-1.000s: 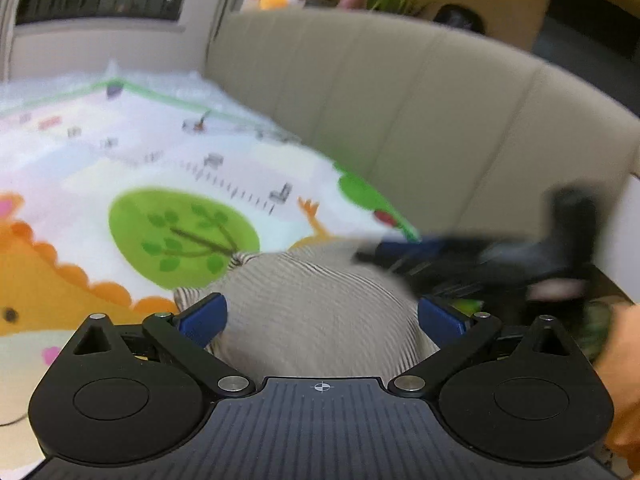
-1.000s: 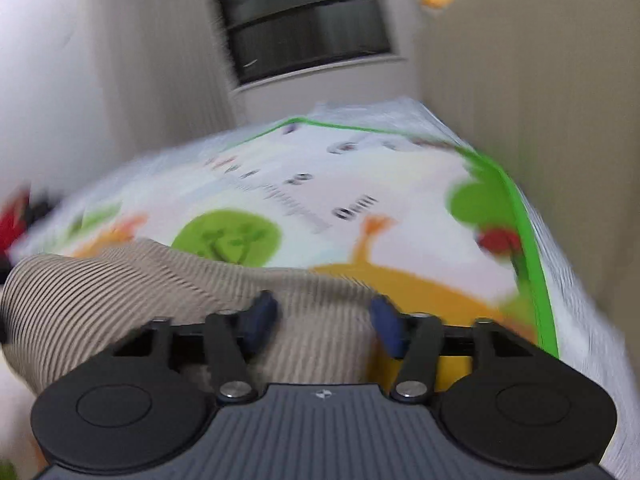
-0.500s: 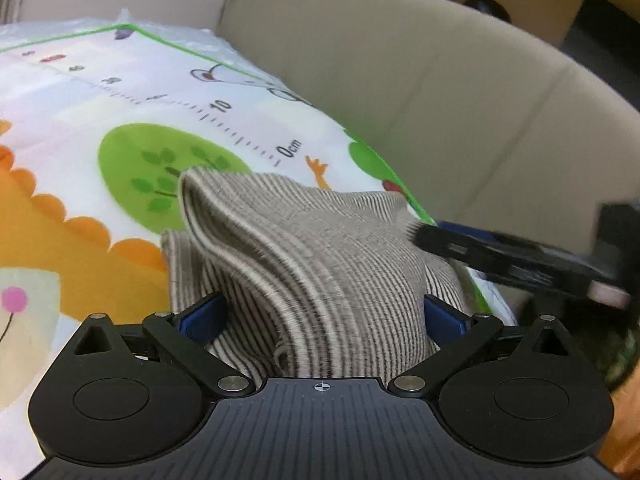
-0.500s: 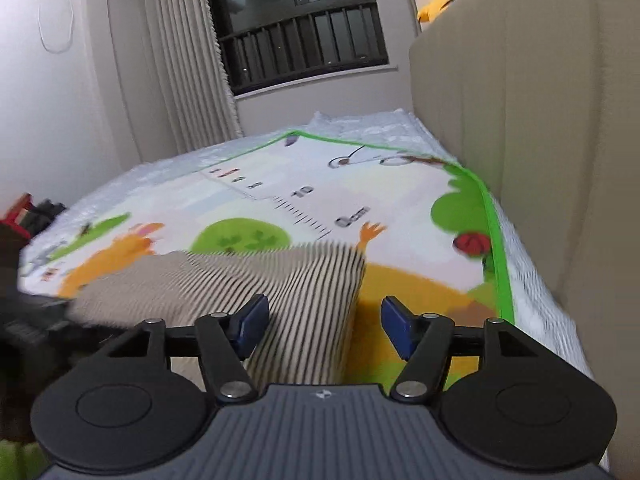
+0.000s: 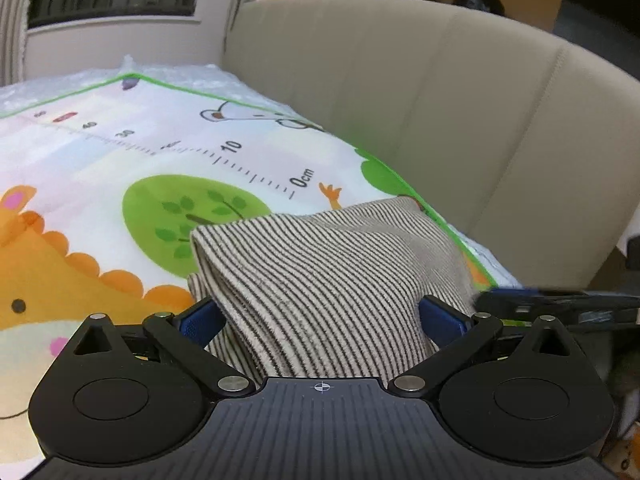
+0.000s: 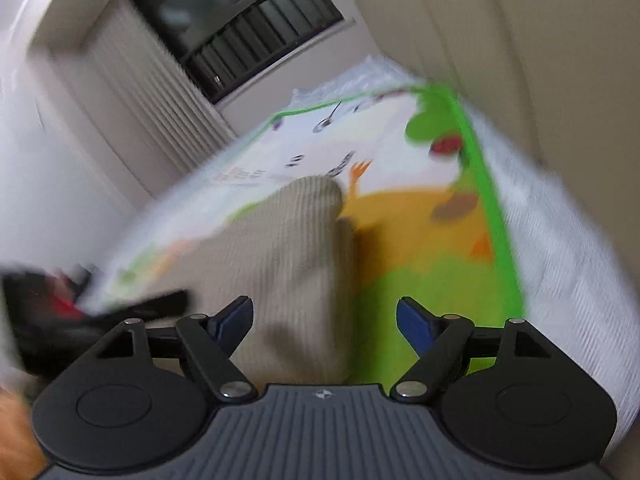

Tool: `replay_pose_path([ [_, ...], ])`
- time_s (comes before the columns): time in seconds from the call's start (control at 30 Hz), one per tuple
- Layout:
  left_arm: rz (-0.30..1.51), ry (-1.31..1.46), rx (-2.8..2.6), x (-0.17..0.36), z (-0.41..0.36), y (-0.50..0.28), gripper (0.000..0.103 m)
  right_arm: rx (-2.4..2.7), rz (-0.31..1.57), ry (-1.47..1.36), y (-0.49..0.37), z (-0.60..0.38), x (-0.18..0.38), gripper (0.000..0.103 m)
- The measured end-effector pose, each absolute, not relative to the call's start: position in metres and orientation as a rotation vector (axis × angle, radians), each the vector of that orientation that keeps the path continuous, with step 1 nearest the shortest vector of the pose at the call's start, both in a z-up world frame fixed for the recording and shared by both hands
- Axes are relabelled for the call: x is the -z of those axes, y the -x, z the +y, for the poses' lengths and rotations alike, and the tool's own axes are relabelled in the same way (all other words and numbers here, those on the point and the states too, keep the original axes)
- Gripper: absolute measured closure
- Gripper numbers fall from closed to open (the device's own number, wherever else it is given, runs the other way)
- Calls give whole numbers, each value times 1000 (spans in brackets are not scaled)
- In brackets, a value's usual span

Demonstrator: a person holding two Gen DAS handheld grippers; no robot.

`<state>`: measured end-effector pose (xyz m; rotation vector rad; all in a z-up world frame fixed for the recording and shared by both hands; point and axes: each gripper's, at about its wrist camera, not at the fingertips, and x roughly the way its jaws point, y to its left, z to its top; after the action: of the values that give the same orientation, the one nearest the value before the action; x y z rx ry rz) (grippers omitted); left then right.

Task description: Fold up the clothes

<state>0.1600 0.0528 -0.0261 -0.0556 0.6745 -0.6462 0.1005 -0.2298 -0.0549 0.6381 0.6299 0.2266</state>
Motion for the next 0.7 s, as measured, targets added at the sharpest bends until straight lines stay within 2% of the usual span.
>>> replay_pose_path([
  [0.07,681,87,650,27,57,-162,0,-289,649,-800,-88,-235,56,19],
  [0.23,708,170,649,35,63,-169,0,-369,763,-1006,-90,-211,79,19],
  [0.37,731,213,648,40,66,-168,0,-350,805,-1126,-116,-193,98,19],
  [0.53,744,220,646,41,69,-165,0,-306,769,-1165,-141,-187,105,19],
  [0.63,745,212,647,39,69,-164,0,-277,750,-1094,-150,-188,102,37],
  [0.7,744,201,647,37,70,-164,0,-282,735,-1085,-153,-194,100,37],
])
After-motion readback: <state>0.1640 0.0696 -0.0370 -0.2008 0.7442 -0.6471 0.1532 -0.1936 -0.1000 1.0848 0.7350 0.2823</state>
